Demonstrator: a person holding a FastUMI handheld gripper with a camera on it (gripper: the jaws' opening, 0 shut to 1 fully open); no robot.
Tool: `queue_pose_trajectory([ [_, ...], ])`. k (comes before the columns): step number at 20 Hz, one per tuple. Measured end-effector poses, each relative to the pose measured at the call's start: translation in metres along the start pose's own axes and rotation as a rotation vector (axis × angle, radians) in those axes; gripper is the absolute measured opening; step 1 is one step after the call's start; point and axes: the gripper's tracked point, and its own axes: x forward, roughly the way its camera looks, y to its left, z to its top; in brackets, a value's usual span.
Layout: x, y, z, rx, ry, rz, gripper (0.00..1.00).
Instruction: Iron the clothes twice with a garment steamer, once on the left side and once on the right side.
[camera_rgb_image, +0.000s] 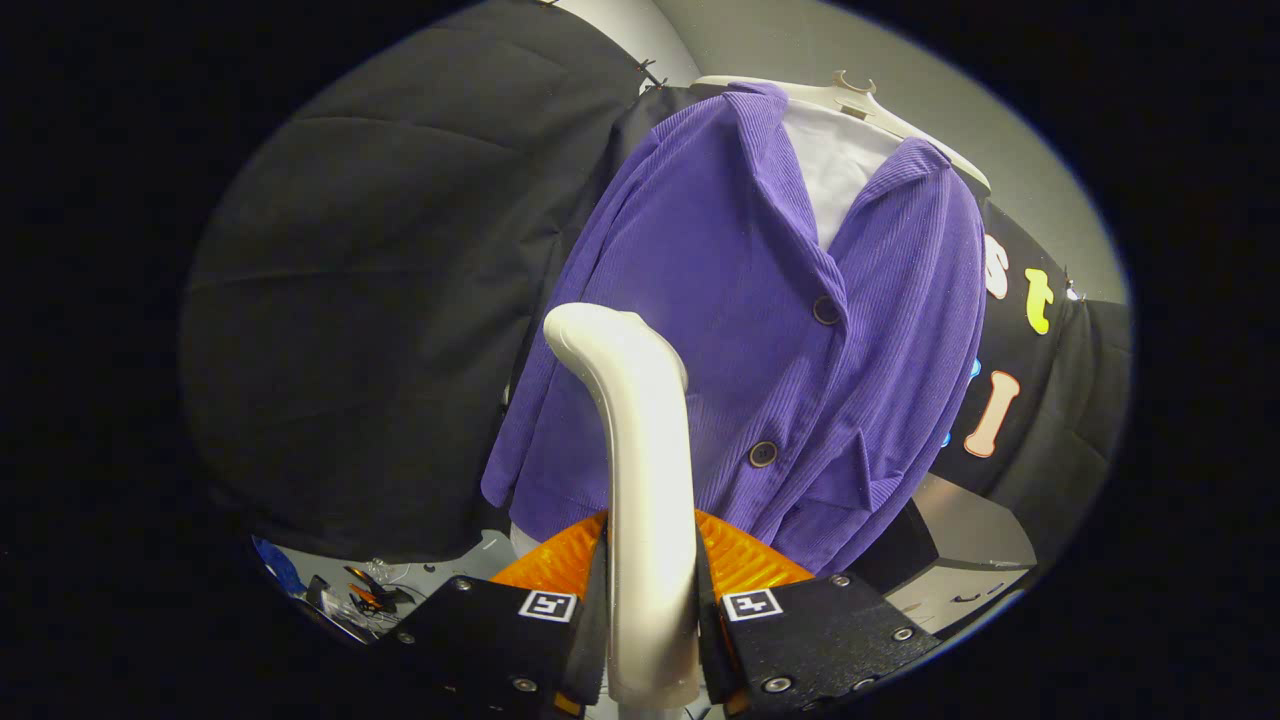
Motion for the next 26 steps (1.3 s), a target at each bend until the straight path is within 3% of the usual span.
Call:
queue_pose_trajectory([
  [10, 0.006, 0.023, -0.045, 0.038, 0.071, -0.02, 0.39],
  [16, -0.008, 0.03, -0.091, 0.029, 0.142, 0.065, 0.39],
  [22, -0.044, -0.044, -0.117, 0.106, 0.164, 0.044, 0.39],
  [26, -0.092, -0.094, -0.115, 0.167, 0.156, 0.011, 0.39],
])
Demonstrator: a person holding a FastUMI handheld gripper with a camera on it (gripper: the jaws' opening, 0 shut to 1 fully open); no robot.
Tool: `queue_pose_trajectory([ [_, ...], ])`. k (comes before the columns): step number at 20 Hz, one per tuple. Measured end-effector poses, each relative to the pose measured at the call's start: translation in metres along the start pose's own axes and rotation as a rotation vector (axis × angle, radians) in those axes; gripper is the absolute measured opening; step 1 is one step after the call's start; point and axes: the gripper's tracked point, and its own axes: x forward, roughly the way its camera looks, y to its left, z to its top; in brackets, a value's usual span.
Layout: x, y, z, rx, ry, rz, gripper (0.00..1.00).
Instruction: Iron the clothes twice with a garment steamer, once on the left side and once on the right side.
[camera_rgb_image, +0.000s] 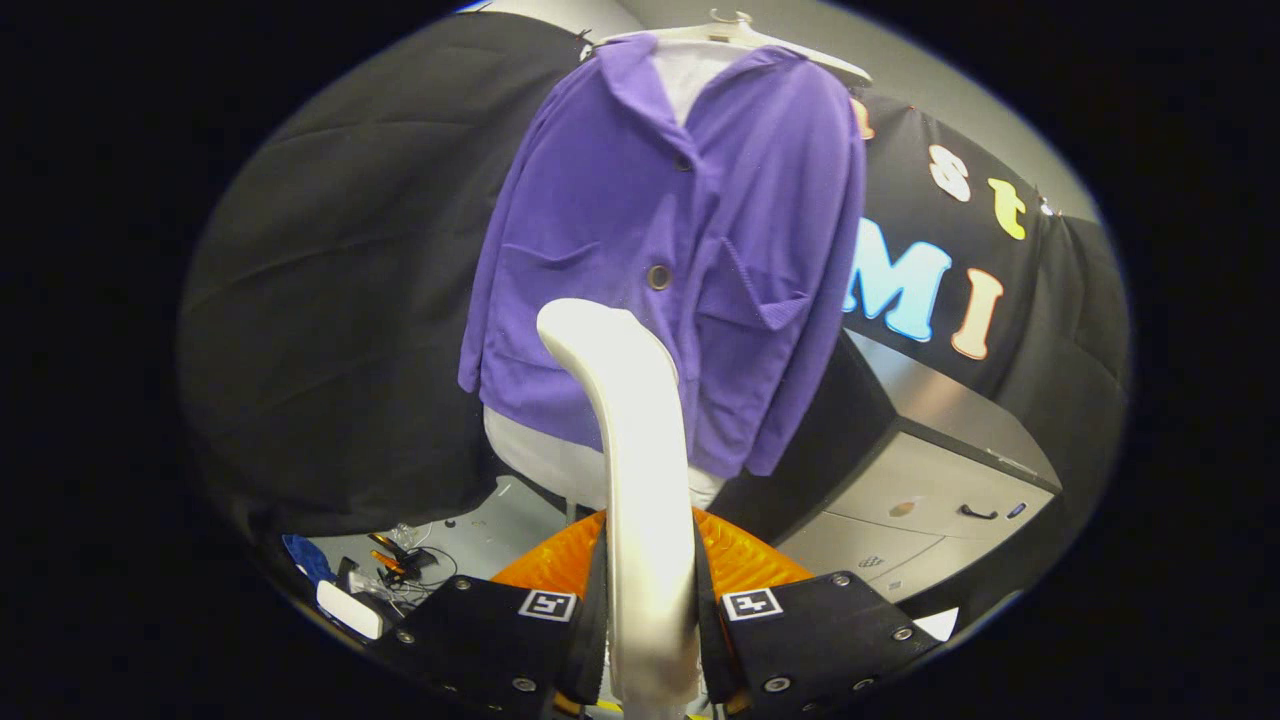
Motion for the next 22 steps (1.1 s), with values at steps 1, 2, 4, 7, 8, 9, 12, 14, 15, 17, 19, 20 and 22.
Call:
queue_pose_trajectory([
  [1, -0.011, -0.017, 0.002, 0.018, -0.012, -0.01, 0.39],
  [2, -0.02, -0.029, 0.005, 0.037, -0.027, -0.017, 0.39],
  [4, -0.041, -0.06, 0.015, 0.089, -0.067, -0.046, 0.39],
  [7, -0.065, -0.105, 0.023, 0.168, -0.13, -0.103, 0.39],
  [8, -0.073, -0.118, 0.027, 0.185, -0.156, -0.12, 0.39],
  [9, -0.08, -0.127, 0.032, 0.196, -0.178, -0.131, 0.39],
  [12, -0.106, -0.155, 0.049, 0.233, -0.27, -0.162, 0.39],
  [14, -0.125, -0.167, 0.06, 0.266, -0.323, -0.173, 0.39],
  [15, -0.135, -0.173, 0.064, 0.284, -0.348, -0.177, 0.39],
  [17, -0.151, -0.185, 0.076, 0.312, -0.398, -0.175, 0.39],
  [19, -0.161, -0.194, 0.089, 0.348, -0.444, -0.17, 0.39],
  [20, -0.166, -0.197, 0.091, 0.37, -0.46, -0.169, 0.39],
  [22, -0.179, -0.202, 0.096, 0.425, -0.497, -0.184, 0.39],
])
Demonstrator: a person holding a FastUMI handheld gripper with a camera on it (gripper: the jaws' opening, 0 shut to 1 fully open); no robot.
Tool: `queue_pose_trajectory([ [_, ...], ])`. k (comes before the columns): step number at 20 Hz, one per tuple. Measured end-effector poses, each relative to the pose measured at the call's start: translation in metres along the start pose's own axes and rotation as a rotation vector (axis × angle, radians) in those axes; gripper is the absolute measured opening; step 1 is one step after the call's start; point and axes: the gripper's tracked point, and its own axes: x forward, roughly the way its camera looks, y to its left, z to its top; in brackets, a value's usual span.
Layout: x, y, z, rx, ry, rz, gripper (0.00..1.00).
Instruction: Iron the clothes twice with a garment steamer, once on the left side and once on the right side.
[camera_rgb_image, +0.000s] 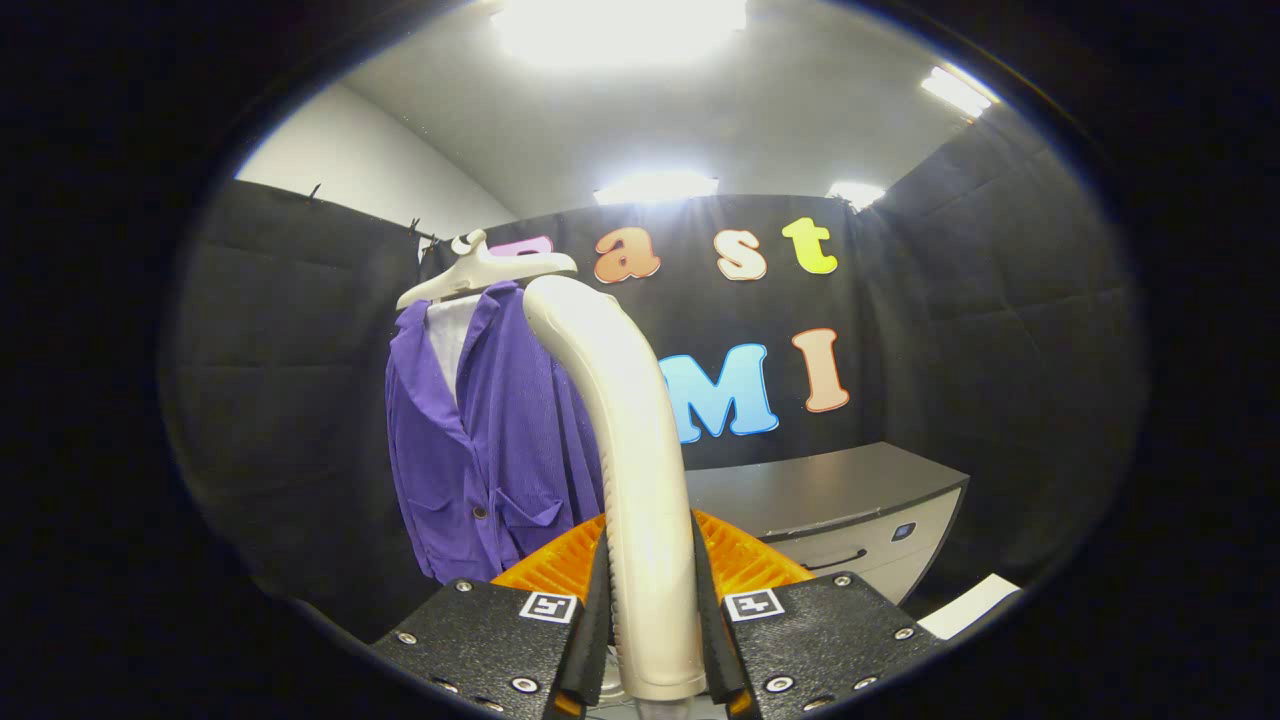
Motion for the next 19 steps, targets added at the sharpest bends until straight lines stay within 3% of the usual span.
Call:
queue_pose_trajectory([
  [3, -0.01, -0.006, 0.014, -0.007, -0.056, -0.059, 0.39],
  [8, -0.038, 0.004, 0.013, -0.044, -0.114, -0.088, 0.39],
  [19, -0.067, 0.059, -0.029, -0.147, -0.091, -0.047, 0.4],
])
